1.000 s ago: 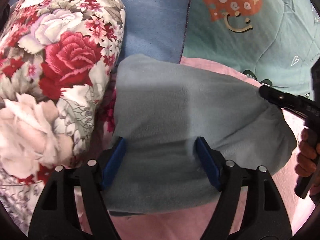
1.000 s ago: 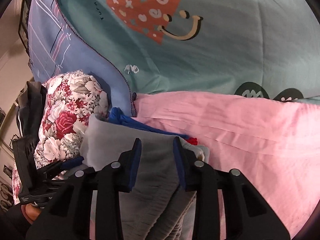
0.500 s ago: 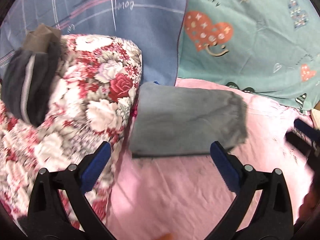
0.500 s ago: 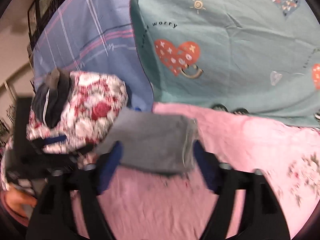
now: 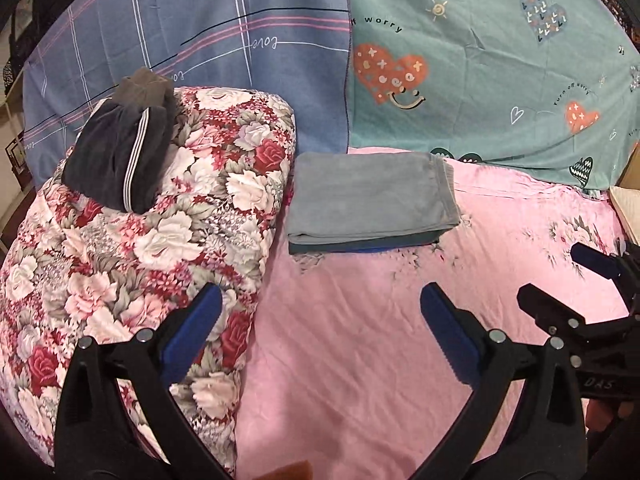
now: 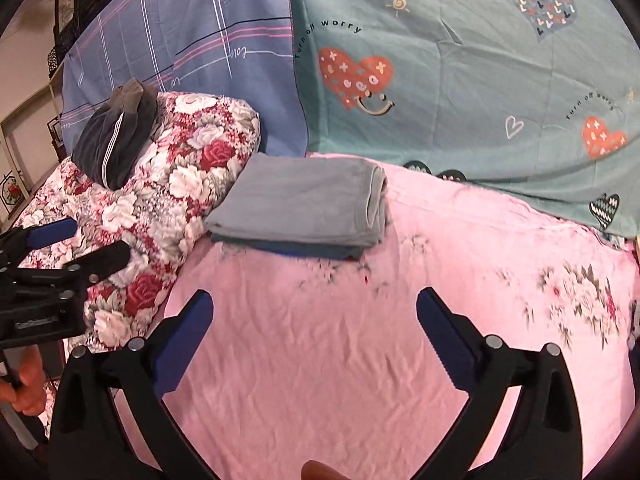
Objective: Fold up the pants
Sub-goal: 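Release the sweatpants and pull both open grippers back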
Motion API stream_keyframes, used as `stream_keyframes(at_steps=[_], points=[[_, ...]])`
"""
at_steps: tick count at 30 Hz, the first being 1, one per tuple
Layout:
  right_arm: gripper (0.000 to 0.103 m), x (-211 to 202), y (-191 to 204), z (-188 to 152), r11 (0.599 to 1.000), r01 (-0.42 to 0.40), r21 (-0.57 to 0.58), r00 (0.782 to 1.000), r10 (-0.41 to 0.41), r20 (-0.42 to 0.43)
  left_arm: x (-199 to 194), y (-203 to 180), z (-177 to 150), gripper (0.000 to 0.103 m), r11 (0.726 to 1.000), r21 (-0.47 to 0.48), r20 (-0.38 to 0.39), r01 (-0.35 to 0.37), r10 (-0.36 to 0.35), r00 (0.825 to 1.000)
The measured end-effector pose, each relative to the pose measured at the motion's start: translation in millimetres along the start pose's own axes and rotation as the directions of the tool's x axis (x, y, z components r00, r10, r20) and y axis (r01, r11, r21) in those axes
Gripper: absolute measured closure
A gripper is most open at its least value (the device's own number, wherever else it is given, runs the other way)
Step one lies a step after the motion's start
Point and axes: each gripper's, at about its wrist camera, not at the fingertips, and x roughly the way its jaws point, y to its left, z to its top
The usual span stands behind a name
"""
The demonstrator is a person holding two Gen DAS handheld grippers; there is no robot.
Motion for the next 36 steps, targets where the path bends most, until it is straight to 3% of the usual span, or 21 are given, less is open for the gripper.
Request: stream_keyframes(at_steps=[11, 36], points=[[0.001, -21.4, 6.6, -21.8, 0.999, 0.042, 0.004, 0.999, -0.042, 0.006, -25.7, -7.6, -21.3, 0.002, 0.999, 0.03, 0.018, 0.017, -0.018, 1.0], [0.001, -20.2, 5.3, -21.7, 0.999, 0.051, 0.001, 0.999, -0.051, -0.012, -19.8, -9.5, -24.2, 0.002, 0.998, 0.043, 0.019, 0.045, -0.045, 0.999]])
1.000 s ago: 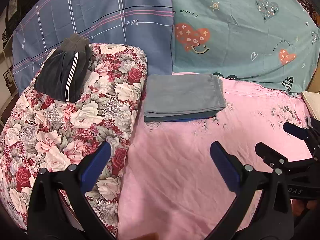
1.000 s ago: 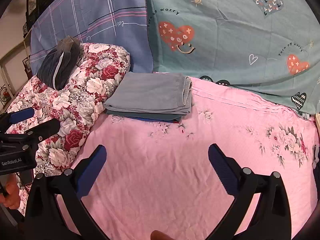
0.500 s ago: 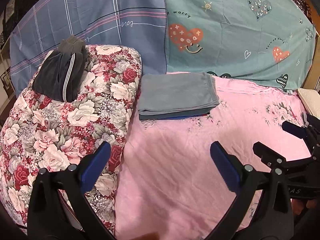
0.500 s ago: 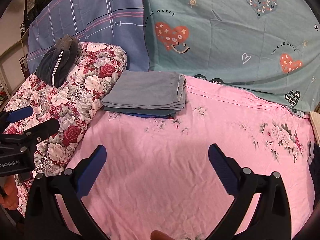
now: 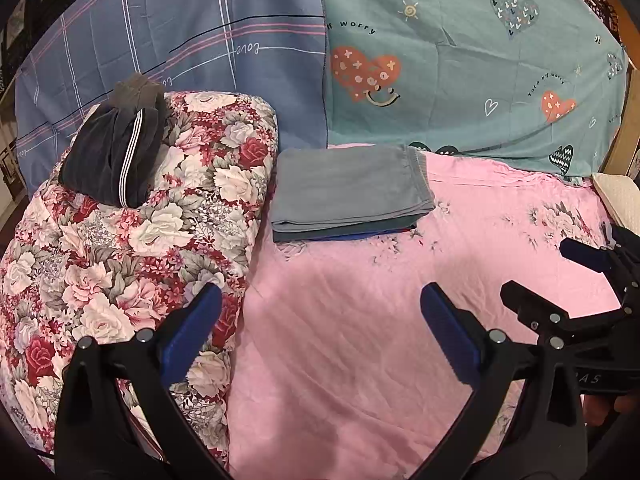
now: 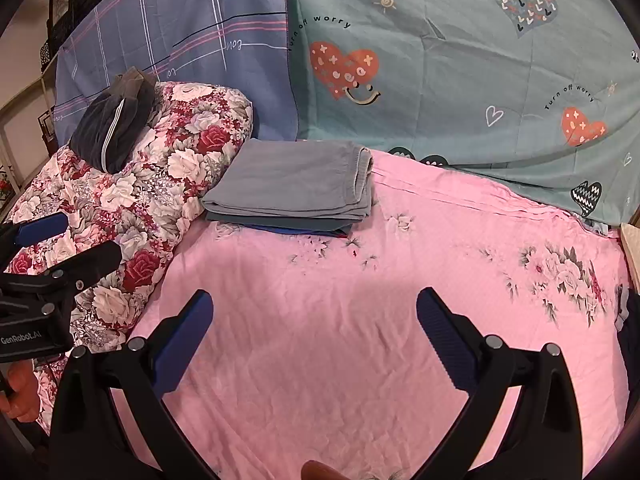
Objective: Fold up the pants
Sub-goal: 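Release the sweatpants and pull both open grippers back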
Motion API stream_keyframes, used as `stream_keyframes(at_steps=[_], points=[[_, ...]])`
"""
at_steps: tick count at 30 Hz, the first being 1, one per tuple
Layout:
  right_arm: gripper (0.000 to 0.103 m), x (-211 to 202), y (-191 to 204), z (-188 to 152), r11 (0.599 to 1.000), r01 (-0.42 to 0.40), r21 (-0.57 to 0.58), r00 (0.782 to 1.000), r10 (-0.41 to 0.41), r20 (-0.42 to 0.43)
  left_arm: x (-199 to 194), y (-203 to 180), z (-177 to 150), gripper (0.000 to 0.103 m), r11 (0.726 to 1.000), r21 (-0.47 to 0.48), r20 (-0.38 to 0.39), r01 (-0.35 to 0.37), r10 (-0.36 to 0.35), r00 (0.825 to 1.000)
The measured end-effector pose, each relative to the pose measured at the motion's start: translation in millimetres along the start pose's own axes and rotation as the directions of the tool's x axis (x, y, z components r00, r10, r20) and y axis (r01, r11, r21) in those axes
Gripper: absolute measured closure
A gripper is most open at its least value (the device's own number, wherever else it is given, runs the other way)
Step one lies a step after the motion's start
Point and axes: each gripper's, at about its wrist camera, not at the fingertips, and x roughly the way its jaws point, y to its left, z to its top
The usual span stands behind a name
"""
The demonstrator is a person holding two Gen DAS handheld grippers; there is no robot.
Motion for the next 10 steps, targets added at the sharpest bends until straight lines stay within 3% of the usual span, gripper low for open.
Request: stream_keyframes(at_steps=[10], points=[[0.001, 3.6, -1.0, -0.1, 1.0, 0.002, 0.011, 1.0, -0.002, -0.003, 6.5, 6.4, 0.9, 0.002, 0.999, -0.04, -0.025, 0.008, -0.009, 1.0]])
